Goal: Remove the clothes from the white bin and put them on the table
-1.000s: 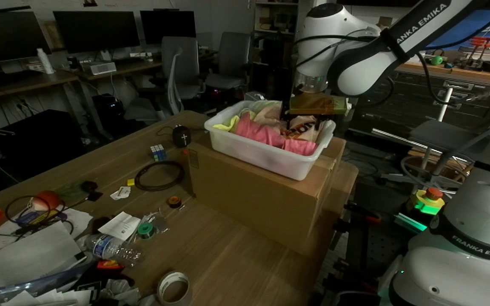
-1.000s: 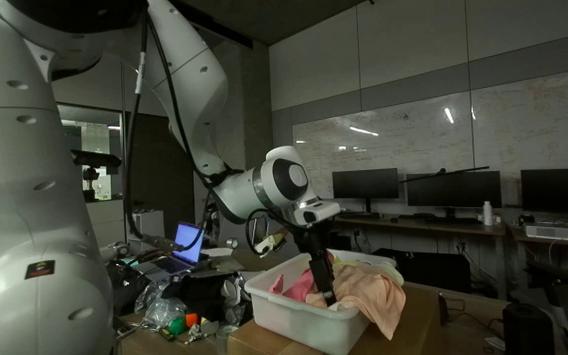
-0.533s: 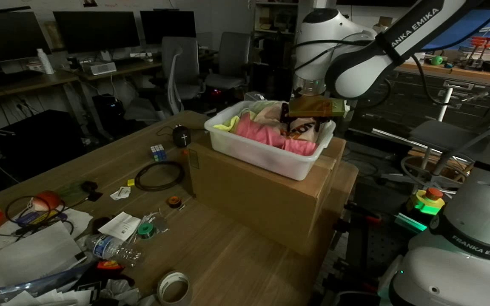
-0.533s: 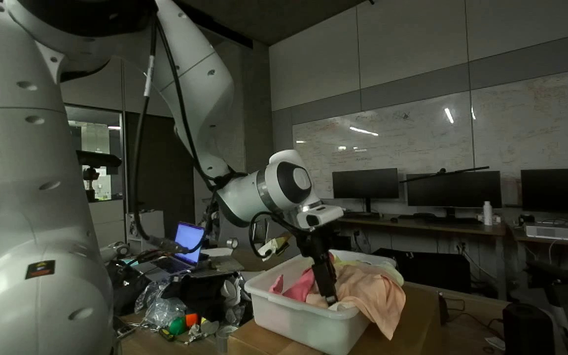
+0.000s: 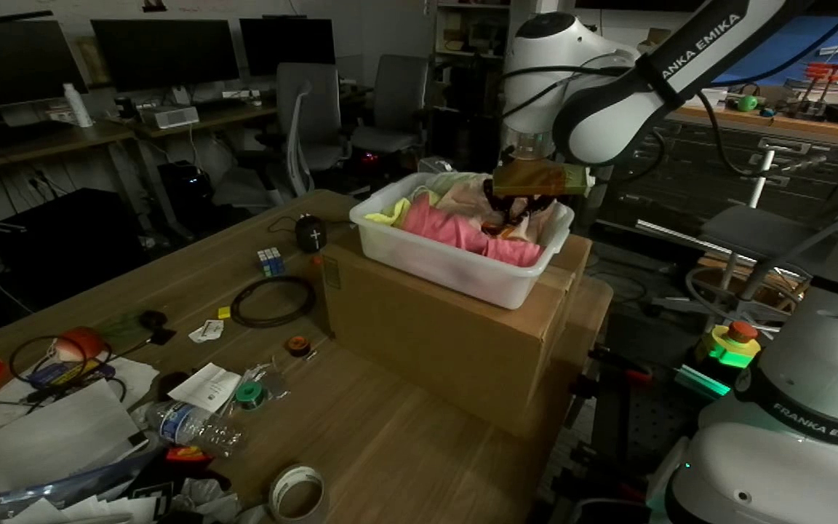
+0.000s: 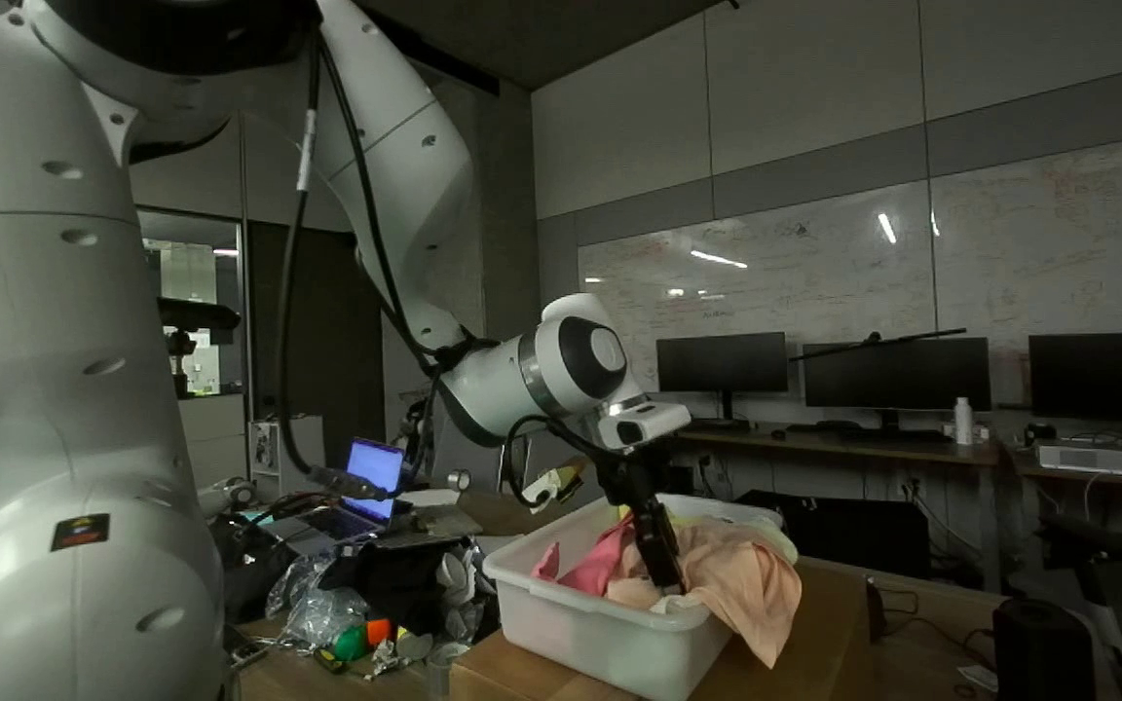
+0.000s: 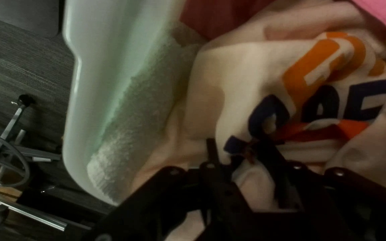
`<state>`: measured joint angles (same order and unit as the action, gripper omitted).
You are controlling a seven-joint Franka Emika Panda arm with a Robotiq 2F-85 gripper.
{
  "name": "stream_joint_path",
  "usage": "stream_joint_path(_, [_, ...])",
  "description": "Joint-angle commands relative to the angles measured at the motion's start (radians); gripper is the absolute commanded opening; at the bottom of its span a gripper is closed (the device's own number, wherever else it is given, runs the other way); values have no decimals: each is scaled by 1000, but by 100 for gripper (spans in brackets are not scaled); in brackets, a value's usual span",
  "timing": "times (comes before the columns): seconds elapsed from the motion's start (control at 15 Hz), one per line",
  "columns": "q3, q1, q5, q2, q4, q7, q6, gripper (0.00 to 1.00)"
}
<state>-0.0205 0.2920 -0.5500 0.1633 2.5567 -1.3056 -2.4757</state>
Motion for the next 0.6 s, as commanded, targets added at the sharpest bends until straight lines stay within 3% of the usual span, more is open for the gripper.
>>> stream_joint_path(0.0, [25,-26,-26,-5,-27,-18,11,6])
stream_joint_path(0.2, [20,-34,-32,20,4,-32,-11,0])
stream_joint_path(0.53, [26,-44,-16,89,14,-3,-15,3])
